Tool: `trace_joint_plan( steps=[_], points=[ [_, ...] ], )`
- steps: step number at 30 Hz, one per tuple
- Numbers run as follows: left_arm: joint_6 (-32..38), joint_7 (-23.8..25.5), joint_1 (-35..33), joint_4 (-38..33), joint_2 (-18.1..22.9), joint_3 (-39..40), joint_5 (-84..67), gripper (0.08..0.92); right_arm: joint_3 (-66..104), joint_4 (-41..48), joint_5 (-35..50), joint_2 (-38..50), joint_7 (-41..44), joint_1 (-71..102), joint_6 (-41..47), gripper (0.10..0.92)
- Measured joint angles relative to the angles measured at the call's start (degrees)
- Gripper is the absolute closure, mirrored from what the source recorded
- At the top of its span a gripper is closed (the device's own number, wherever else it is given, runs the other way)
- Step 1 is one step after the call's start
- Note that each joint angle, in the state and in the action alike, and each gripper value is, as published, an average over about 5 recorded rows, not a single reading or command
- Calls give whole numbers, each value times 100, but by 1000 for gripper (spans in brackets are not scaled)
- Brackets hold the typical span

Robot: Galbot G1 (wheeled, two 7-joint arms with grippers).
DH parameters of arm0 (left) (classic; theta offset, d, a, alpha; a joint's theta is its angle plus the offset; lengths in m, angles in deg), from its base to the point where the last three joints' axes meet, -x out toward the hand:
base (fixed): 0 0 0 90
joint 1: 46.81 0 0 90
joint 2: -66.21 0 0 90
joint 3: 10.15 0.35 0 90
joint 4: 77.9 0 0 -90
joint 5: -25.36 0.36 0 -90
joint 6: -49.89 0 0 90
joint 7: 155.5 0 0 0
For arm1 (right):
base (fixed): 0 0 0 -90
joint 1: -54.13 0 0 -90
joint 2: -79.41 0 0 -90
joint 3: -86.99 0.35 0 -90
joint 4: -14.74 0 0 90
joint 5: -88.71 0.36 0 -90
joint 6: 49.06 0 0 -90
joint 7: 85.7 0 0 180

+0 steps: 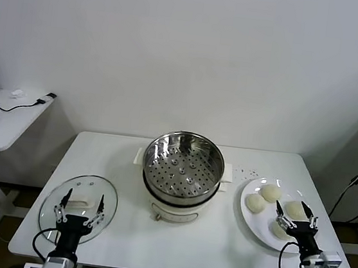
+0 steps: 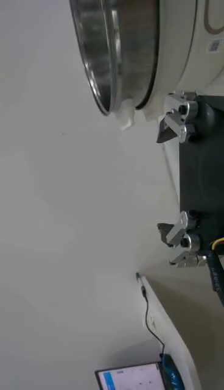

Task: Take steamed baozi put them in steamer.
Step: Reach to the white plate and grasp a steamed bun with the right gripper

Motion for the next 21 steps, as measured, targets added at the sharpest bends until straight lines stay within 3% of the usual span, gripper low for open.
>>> trace_joint_plan(
  steps=[7,21],
  points=[
    [-54,-73,30,-9,0,54,36,177,-136,130,-498,590,557,-241,334,203],
    [-58,-194,-44,-37,-34,109,82,177,-2070,1396,-1725,3056,2740,-2263,498,203]
  ],
)
